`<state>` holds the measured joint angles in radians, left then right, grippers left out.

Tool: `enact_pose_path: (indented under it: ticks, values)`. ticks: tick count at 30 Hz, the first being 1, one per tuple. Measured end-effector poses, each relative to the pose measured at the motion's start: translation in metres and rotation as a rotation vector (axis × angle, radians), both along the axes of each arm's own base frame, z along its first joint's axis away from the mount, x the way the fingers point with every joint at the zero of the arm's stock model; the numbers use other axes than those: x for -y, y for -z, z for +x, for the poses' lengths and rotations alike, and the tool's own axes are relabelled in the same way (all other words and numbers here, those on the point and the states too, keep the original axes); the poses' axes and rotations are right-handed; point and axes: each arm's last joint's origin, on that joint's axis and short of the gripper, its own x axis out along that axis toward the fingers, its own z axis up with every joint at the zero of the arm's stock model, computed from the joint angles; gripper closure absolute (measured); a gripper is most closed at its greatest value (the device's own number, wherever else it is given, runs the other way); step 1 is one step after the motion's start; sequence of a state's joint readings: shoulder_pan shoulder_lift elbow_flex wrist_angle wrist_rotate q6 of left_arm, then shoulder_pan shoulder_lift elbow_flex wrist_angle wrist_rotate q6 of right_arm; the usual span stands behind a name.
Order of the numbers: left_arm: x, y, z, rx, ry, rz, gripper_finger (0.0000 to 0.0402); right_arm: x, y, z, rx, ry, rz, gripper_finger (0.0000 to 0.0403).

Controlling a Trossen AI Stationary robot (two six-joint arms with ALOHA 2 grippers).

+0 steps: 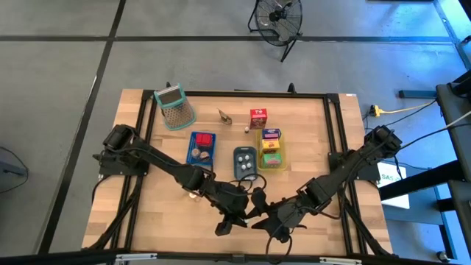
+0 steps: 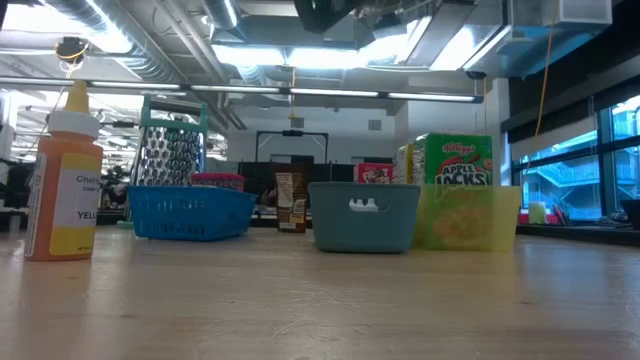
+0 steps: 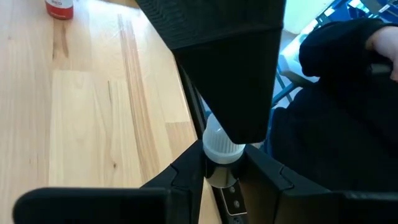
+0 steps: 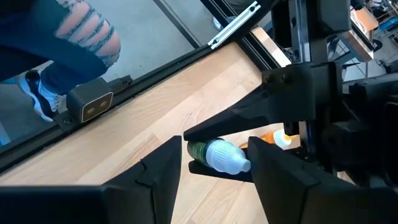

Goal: Pick & Place Kitchen Items
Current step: Put the small green food coloring into the green bin

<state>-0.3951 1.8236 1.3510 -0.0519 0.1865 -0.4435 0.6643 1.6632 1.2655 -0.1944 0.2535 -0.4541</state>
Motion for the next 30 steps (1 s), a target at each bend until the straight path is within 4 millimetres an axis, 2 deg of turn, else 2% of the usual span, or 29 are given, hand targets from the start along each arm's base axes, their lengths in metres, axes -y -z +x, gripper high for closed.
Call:
enact_pose_path:
  ticks: [20,30]
  values:
    - [0.0,0.0,0.0,-0.002,0.008,-0.013,0.032,0.002,0.003,0.003,-0.015,-0.012,0.007,0.0223]
    - [-0.001,0.001,0.0,-0.014,0.006,-0.022,0.032,0.001,0.015,0.012,-0.018,-0.01,-0.029,0.0241]
